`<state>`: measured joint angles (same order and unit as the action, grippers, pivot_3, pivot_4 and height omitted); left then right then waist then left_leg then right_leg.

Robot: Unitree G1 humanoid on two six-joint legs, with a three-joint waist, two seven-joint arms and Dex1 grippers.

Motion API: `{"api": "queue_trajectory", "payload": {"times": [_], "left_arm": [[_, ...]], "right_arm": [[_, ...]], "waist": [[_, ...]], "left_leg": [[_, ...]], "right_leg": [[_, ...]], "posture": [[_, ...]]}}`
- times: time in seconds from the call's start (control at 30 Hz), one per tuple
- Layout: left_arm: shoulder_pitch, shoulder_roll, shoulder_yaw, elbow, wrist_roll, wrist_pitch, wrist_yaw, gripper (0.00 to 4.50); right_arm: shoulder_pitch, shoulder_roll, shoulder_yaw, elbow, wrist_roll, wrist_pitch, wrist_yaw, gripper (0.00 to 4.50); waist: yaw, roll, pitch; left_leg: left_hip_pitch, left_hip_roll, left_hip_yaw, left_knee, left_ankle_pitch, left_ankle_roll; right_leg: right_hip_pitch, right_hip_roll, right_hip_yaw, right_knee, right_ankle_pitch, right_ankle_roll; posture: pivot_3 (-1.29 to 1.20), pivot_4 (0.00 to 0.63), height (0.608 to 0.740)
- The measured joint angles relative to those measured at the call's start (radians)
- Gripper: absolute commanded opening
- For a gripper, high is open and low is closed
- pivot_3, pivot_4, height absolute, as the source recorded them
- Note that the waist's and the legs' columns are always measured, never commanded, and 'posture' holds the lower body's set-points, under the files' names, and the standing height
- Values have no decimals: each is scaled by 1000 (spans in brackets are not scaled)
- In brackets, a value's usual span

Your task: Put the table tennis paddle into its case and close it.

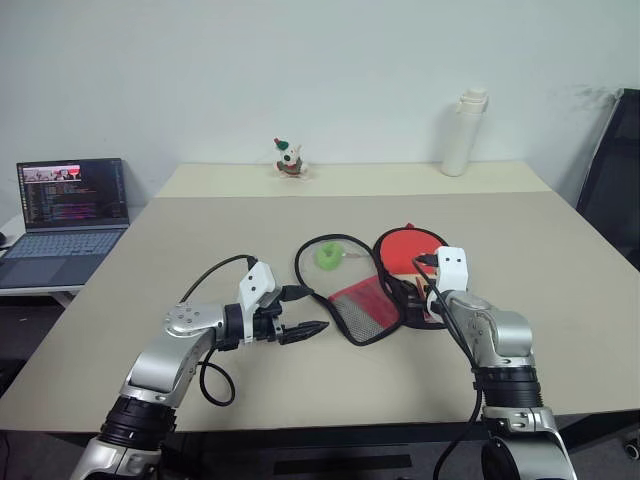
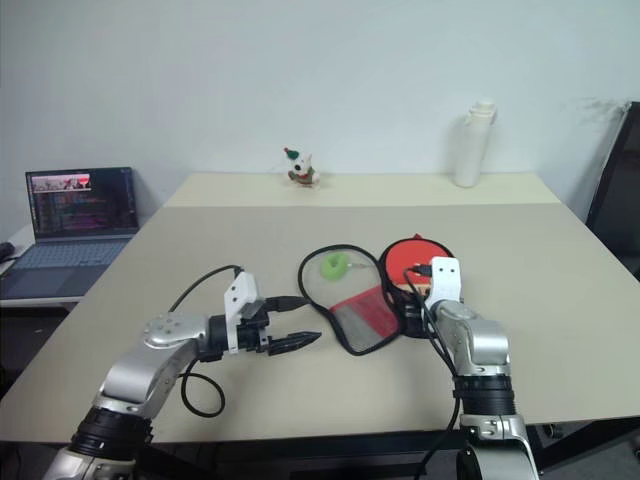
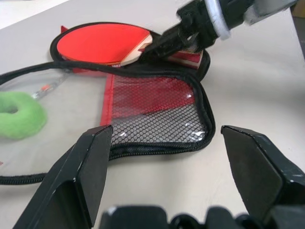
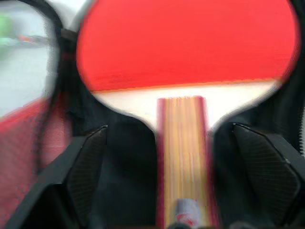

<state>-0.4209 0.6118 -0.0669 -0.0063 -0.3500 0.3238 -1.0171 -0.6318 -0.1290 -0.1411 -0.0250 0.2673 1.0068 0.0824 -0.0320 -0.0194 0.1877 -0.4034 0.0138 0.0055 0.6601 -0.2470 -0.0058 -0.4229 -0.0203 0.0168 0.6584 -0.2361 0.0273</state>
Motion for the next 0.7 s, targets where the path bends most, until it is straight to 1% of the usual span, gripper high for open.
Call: {"api": "queue_trajectory", "payload": {"times": [0.03,0.13,0.17,0.23,0.37,0.43,0.53,0.57,0.7], "left_arm": [[0,2,7,6,3,-2,5,3971],[-4,15,20,39,30,-19,28,3971],[-11,16,23,67,56,-32,53,3791],[-25,17,25,117,95,-47,90,3389],[-64,15,17,184,144,-53,119,1954],[-94,12,-3,245,182,-54,139,1266],[-109,7,-13,310,218,-54,156,184],[-124,0,-24,339,229,-54,157,84],[-185,-22,-53,435,288,-79,182,84]], "right_arm": [[5,-31,18,-72,36,26,54,4493],[22,-118,36,-229,107,74,155,4493],[36,-163,37,-278,129,84,193,4500],[51,-208,20,-332,169,103,237,4500],[66,-275,-35,-392,244,131,299,4500],[73,-333,-52,-425,287,150,339,4500],[80,-367,-73,-452,327,163,367,4500],[89,-377,-75,-457,345,167,374,4500],[105,-390,-71,-474,384,178,392,4500]], "waist": [[0,0,0],[1,0,0],[3,0,0],[3,0,0],[3,0,0],[3,-1,0],[1,-1,0],[2,-1,0],[3,-1,0]], "left_leg": [[0,0,0,0,0,0],[0,0,-1,0,0,0],[0,0,-2,0,0,0],[0,0,-2,1,0,0],[0,0,-1,1,0,0],[0,0,-1,0,0,0],[0,0,-1,0,0,0],[0,0,-1,0,0,0],[0,0,-1,1,0,0]], "right_leg": [[0,0,0,0,0,0],[1,0,-1,0,0,0],[1,0,-2,-1,0,0],[2,0,-2,-1,0,0],[1,0,-1,-1,0,0],[1,0,-2,-1,0,0],[1,0,-1,-1,0,0],[1,0,-2,-1,0,0],[1,0,-1,-1,0,0]], "posture": [[0,150,740],[0,150,740],[0,150,740],[0,150,740],[0,150,740],[0,150,740],[0,150,740],[0,150,740],[0,150,740]]}}
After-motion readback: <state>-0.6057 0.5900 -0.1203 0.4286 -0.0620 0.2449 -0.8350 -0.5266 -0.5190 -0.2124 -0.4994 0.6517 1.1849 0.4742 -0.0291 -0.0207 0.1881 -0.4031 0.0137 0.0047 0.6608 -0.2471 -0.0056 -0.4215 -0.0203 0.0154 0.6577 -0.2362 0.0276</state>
